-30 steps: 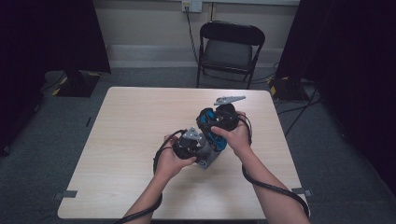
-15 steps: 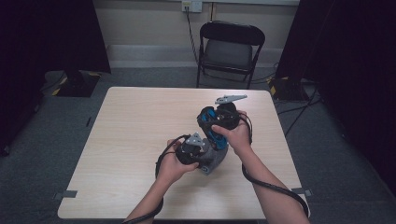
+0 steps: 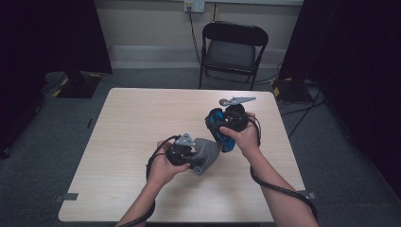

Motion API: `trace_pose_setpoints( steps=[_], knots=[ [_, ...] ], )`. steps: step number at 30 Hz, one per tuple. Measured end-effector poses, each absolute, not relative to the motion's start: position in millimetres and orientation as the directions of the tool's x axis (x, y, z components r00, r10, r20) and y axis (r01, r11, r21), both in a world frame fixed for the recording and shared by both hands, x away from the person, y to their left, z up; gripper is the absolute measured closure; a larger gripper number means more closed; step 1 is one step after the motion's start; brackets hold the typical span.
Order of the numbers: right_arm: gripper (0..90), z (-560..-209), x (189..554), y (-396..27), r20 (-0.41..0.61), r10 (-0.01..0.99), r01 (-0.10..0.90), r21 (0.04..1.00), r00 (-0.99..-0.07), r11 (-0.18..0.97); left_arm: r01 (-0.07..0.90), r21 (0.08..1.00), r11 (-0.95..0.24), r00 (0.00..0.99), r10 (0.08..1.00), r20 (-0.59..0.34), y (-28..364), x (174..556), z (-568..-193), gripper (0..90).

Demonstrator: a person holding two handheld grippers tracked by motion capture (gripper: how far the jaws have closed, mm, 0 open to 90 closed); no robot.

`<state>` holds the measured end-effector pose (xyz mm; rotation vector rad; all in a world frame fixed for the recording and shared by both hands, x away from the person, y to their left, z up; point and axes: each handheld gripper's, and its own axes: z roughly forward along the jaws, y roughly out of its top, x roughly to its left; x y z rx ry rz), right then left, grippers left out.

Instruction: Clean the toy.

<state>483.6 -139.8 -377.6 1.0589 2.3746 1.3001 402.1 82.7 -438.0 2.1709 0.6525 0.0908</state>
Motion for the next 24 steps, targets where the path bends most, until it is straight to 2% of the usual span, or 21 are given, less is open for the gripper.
trace_pose_setpoints(
  steps=[7, 24],
  knots=[
    [25.8, -385.3, 476.7, -147.0, 0.136, 0.678, 0.483, 0.801, -0.722, 0.353, 0.456, 0.757, -0.469, 0.807, 0.576, -0.129, 109.9, 415.6, -428.8, 69.6],
    [25.8, -402.1, 456.0, -145.1, 0.138, 0.633, 0.468, 0.793, -0.761, 0.39, 0.469, 0.779, -0.416, 0.772, 0.621, -0.133, 114.4, 431.5, -413.1, 69.5]
  ],
)
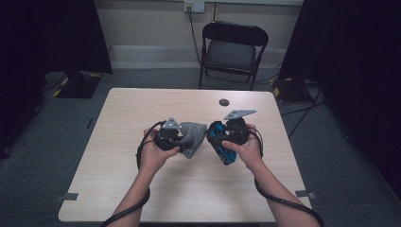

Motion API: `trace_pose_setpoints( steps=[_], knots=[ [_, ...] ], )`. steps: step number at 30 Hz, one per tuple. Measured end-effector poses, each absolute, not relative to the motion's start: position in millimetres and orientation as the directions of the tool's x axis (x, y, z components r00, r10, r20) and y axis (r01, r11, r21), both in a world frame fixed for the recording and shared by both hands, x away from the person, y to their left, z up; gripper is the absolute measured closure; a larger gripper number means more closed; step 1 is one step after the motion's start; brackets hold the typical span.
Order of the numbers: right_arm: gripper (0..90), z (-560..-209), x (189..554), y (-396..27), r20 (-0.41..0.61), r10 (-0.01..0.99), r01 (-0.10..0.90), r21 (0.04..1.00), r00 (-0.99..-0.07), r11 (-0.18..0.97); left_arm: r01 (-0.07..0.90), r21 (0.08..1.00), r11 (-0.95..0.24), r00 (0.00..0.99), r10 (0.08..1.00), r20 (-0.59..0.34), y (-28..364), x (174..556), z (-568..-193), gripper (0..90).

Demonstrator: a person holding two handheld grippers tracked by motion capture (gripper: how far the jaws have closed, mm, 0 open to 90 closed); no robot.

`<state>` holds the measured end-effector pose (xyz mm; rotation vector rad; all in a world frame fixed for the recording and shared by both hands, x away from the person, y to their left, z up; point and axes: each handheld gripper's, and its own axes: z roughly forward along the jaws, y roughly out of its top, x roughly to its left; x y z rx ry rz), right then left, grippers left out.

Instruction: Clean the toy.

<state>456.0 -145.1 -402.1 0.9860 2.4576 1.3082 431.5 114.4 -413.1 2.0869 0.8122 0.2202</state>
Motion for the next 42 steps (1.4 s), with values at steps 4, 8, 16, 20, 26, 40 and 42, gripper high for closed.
trace_pose_setpoints(
  steps=[4, 8, 16, 20, 26, 40, 42],
  knots=[
    [25.8, -405.6, 452.3, -142.2, 0.129, 0.621, 0.46, 0.788, -0.773, 0.408, 0.466, 0.784, -0.411, 0.77, 0.625, -0.13, 111.8, 434.2, -410.4, 69.5],
    [25.8, -408.1, 450.9, -140.2, 0.122, 0.618, 0.455, 0.787, -0.777, 0.417, 0.466, 0.784, -0.409, 0.771, 0.623, -0.133, 109.9, 436.0, -409.0, 69.5],
    [25.8, -412.9, 449.7, -135.8, 0.098, 0.625, 0.448, 0.782, -0.775, 0.433, 0.453, 0.79, -0.413, 0.79, 0.597, -0.141, 98.6, 433.4, -410.1, 69.6],
    [25.8, -413.9, 448.6, -132.7, 0.08, 0.626, 0.441, 0.778, -0.776, 0.447, 0.459, 0.786, -0.415, 0.789, 0.597, -0.146, 96.4, 433.4, -412.3, 69.6],
    [25.8, -411.7, 449.8, -131.8, 0.083, 0.621, 0.435, 0.785, -0.78, 0.442, 0.458, 0.788, -0.411, 0.793, 0.59, -0.153, 96.6, 433.3, -413.2, 69.7],
    [25.8, -404.1, 452.9, -131.6, 0.118, 0.616, 0.443, 0.799, -0.779, 0.407, 0.451, 0.792, -0.412, 0.803, 0.575, -0.159, 94.5, 432.1, -414.3, 69.7],
    [25.8, -402.5, 453.3, -130.8, 0.123, 0.614, 0.443, 0.802, -0.78, 0.401, 0.444, 0.793, -0.418, 0.812, 0.562, -0.158, 92.4, 431.2, -415.2, 69.6]
  ],
)
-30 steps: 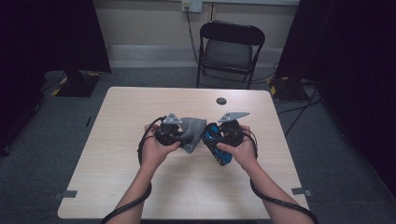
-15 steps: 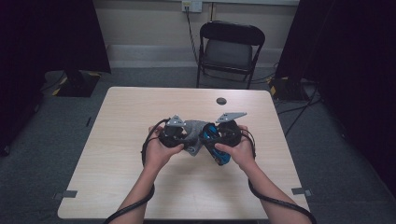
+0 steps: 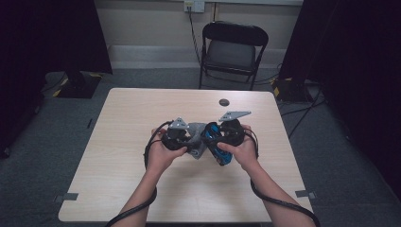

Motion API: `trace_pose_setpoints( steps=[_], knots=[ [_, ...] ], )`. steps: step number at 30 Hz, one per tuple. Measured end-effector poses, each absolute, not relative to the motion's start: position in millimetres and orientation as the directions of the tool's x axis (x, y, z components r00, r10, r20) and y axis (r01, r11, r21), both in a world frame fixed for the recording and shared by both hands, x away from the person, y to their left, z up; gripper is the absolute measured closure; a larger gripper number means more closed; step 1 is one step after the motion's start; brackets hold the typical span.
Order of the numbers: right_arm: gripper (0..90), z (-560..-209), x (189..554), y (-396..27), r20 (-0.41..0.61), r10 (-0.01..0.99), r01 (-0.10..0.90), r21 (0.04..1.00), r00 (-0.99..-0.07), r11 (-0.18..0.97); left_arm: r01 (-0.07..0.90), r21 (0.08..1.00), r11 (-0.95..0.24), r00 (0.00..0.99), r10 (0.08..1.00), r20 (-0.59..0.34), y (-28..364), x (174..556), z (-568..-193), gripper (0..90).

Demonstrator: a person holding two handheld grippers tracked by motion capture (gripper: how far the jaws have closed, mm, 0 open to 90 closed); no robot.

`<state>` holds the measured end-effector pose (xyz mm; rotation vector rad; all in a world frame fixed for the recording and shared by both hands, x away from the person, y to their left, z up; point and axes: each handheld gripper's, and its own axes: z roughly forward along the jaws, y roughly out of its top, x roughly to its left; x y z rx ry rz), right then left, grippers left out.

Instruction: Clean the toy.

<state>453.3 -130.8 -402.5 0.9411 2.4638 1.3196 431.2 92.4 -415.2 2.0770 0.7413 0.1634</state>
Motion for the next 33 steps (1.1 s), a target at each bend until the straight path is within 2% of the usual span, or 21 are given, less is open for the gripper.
trace_pose_setpoints(
  steps=[14, 33],
  knots=[
    [25.8, -395.9, 458.5, -128.2, 0.149, 0.611, 0.453, 0.807, -0.777, 0.379, 0.441, 0.802, -0.403, 0.814, 0.555, -0.169, 93.3, 429.0, -415.4, 69.6],
    [25.8, -386.4, 466.2, -121.1, 0.161, 0.63, 0.469, 0.807, -0.76, 0.359, 0.419, 0.786, -0.455, 0.849, 0.503, -0.161, 79.1, 420.1, -423.3, 69.6]
  ],
)
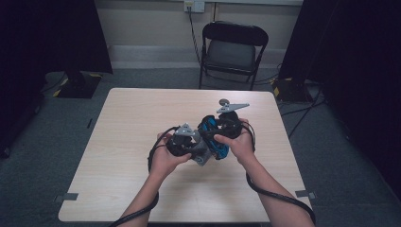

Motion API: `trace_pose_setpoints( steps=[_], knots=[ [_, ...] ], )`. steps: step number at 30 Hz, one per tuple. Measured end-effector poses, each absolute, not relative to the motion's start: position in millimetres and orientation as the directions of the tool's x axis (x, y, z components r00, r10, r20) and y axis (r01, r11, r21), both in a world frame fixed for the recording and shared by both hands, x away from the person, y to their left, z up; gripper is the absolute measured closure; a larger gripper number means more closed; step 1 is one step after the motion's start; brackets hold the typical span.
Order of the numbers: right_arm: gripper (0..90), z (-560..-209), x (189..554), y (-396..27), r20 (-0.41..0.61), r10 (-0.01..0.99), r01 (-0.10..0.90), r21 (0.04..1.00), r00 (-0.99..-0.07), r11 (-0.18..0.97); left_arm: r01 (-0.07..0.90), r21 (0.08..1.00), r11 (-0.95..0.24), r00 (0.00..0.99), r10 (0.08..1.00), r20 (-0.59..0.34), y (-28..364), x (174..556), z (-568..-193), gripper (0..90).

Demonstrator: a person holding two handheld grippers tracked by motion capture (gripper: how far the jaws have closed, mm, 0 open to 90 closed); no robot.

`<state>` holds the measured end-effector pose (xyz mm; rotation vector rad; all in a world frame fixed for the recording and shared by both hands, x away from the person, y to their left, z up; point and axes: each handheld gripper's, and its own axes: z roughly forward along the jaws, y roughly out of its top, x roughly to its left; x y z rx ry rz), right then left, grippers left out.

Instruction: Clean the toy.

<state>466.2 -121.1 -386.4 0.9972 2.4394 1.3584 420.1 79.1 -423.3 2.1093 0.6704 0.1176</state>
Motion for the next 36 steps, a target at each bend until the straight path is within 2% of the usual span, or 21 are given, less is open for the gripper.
trace_pose_setpoints(
  steps=[36],
  knots=[
    [25.8, -385.6, 479.8, -113.8, 0.18, 0.631, 0.492, 0.792, -0.754, 0.361, 0.411, 0.771, -0.487, 0.867, 0.471, -0.165, 70.0, 407.3, -442.2, 69.5]
  ],
)
